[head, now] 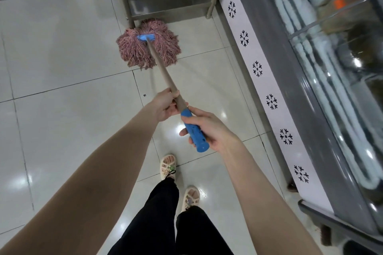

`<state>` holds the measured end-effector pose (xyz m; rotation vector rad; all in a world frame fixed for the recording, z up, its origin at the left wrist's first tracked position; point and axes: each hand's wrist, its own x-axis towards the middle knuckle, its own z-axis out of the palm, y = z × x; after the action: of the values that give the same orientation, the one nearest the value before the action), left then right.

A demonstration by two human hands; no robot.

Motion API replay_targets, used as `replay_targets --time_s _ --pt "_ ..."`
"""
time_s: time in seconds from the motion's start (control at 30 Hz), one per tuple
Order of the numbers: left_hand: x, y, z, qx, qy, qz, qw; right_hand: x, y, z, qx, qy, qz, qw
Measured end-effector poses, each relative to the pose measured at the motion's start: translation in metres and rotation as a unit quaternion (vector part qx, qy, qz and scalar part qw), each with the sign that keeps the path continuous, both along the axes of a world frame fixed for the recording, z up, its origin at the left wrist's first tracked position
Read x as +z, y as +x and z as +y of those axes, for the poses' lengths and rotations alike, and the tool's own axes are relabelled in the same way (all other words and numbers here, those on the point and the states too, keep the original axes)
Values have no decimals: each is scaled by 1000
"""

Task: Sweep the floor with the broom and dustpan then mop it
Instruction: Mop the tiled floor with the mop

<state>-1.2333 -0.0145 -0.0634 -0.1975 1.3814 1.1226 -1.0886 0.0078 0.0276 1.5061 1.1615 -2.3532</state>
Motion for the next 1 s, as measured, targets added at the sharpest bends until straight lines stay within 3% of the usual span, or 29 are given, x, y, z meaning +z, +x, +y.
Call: replay_targets --time_s 0.2,0.4,0.7,0.87,1.0 --pt "-1 -2 -19 -12 2 19 1000 -4 -1 -27 2 17 12 1000" --pt "1 51 -61 -27 9 20 999 -16 51 -73 -27 56 -13 998" --pt "-12 216 -149 -65 -5 20 998 -25 218 -181 -123 68 -56 989" --pt "-16 316 -209 -93 8 -29 995 -10 318 -248 -164 56 -79 982" --pt "-11 350 -234 -107 12 -51 993 -9 351 -280 -188 55 -84 977"
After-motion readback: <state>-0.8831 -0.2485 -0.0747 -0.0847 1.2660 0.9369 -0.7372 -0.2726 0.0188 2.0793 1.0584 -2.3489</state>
